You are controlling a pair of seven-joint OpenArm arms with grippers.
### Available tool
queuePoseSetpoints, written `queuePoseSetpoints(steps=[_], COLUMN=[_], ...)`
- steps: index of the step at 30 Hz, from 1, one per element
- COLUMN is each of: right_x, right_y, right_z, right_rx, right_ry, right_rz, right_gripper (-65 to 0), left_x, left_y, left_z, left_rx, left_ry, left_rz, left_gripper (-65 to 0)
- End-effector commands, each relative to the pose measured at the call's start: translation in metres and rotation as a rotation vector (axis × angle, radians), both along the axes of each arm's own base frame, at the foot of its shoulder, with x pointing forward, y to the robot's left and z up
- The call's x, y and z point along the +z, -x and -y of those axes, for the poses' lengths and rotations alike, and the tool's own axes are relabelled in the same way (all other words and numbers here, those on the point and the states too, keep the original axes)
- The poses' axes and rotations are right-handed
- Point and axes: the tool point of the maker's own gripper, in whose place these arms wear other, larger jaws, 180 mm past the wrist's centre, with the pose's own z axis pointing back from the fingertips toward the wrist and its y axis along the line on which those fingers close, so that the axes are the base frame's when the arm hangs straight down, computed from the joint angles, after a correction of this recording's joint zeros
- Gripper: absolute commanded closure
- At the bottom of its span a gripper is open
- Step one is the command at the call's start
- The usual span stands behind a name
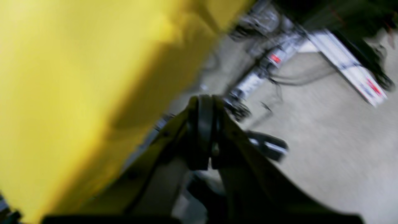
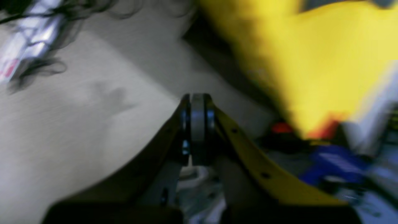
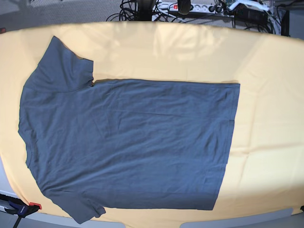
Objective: Fold the T-shirt properly
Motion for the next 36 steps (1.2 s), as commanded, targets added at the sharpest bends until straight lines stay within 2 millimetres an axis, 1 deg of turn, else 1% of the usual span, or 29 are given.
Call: queuePoseSetpoints(steps=[1, 3, 4, 6, 8, 12, 16, 19, 21, 24, 26, 28, 30, 32, 36], right_x=[0.011, 0.026, 0.032, 0.041, 0.047, 0.055, 0.063, 0.071, 0.074, 0.075, 0.074, 0.071, 0.070, 0.068, 0.067], right_y=[-0.008, -0.023, -0.029, -0.037, -0.045, -0.068, -0.100, -0.123, -0.138, -0.158, -0.164, -0.165, -0.165, -0.163, -0.162], right_z=[0.000, 0.004, 0.007, 0.014, 0.016, 0.007, 0.001, -0.007, -0.013, -0.018, -0.021, -0.024, -0.025, -0.025, -0.024], right_rx=[0.021, 0.039, 0.045, 0.067, 0.108, 0.179, 0.212, 0.247, 0.242, 0.214, 0.214, 0.214, 0.220, 0.222, 0.217], right_ry=[0.008, 0.041, 0.064, 0.117, 0.145, 0.136, 0.140, 0.116, 0.068, 0.003, -0.031, -0.052, -0.054, -0.052, -0.050], right_rz=[0.042, 0.114, 0.146, 0.193, 0.234, 0.319, 0.406, 0.479, 0.513, 0.533, 0.523, 0.507, 0.499, 0.488, 0.484], right_gripper=[0.0, 0.0, 0.0, 0.0, 0.0, 0.0, 0.0, 0.0, 0.0, 0.0, 0.0, 0.0, 0.0, 0.0, 0.0], left_x=[0.009, 0.018, 0.018, 0.020, 0.023, 0.030, 0.038, 0.045, 0.047, 0.055, 0.064, 0.072, 0.062, 0.049, 0.034], left_y=[-0.006, -0.016, -0.018, -0.022, -0.027, -0.043, -0.067, -0.083, -0.092, -0.108, -0.121, -0.131, -0.136, -0.144, -0.171], left_z=[0.002, 0.000, -0.003, -0.007, -0.009, -0.009, -0.008, 0.003, 0.012, 0.016, 0.017, 0.025, 0.024, 0.013, -0.026], left_rx=[-0.002, 0.005, 0.013, 0.019, 0.015, 0.001, -0.009, -0.050, -0.083, -0.121, -0.175, -0.282, -0.407, -0.501, -0.568], left_ry=[0.010, 0.007, 0.005, -0.005, -0.005, -0.009, -0.004, 0.040, 0.077, 0.094, 0.072, 0.059, 0.043, 0.022, -0.011], left_rz=[0.028, 0.061, 0.066, 0.080, 0.104, 0.165, 0.247, 0.300, 0.309, 0.346, 0.396, 0.435, 0.406, 0.368, 0.334], left_gripper=[0.0, 0.0, 0.0, 0.0, 0.0, 0.0, 0.0, 0.0, 0.0, 0.0, 0.0, 0.0, 0.0, 0.0, 0.0])
